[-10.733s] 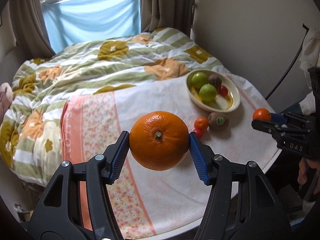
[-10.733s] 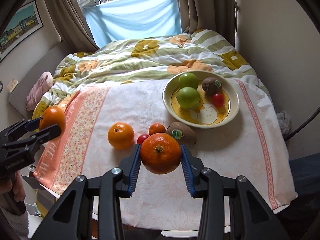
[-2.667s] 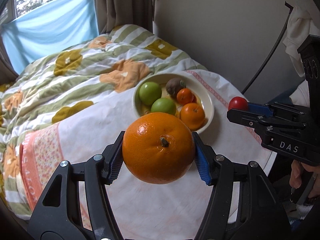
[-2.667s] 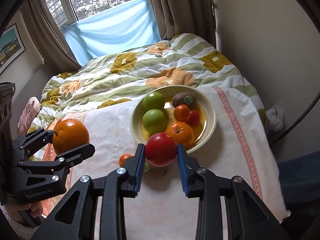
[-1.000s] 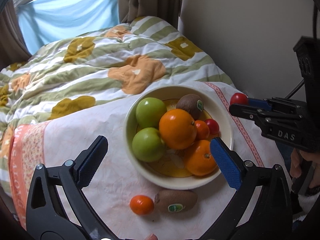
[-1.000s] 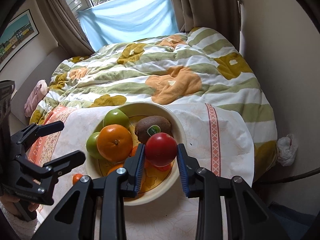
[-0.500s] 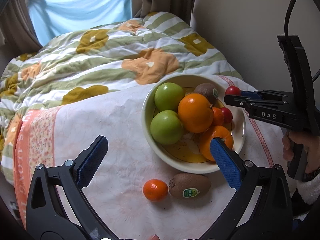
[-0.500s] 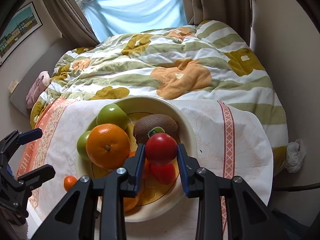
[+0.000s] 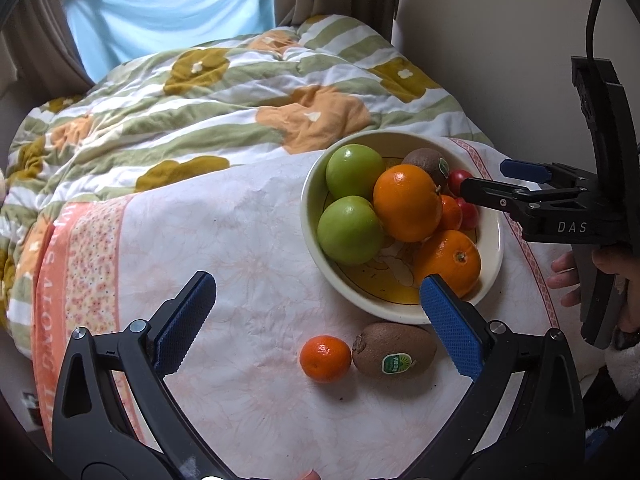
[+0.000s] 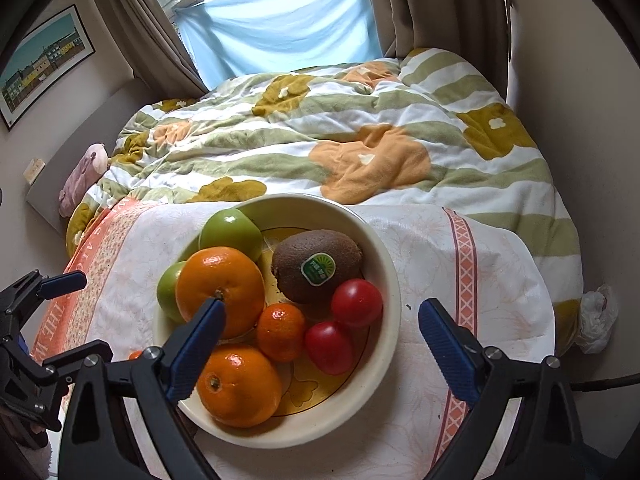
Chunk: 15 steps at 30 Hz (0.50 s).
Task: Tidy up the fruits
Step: 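Withdraw both tools toward the last tangerine and kiwi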
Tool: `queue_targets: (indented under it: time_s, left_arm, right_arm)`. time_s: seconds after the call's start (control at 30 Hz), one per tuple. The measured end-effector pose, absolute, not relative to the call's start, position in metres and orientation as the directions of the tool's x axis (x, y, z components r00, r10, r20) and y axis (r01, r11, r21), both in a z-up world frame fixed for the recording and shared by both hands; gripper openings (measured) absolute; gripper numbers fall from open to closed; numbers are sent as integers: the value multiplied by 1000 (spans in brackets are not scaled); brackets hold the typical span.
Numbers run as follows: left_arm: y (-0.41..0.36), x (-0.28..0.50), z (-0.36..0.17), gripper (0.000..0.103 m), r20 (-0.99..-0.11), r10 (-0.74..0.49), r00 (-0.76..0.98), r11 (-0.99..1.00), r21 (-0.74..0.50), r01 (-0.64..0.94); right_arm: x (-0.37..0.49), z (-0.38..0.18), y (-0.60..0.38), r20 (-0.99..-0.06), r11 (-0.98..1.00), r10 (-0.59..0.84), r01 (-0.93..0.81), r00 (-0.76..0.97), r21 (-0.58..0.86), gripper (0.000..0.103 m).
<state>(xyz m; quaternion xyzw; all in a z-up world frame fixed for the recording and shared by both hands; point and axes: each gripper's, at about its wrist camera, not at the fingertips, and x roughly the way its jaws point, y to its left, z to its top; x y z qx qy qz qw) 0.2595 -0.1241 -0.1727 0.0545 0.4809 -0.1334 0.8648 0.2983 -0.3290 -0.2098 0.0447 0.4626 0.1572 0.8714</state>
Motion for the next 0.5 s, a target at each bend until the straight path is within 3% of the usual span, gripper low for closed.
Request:
queue_targets:
  time_s: [0.5]
  left_arm:
    - [-92, 222, -107, 103, -773, -217, 597, 945, -13, 327]
  right_arm:
    - [242, -137, -314, -761, 971, 238, -180, 604, 161, 96]
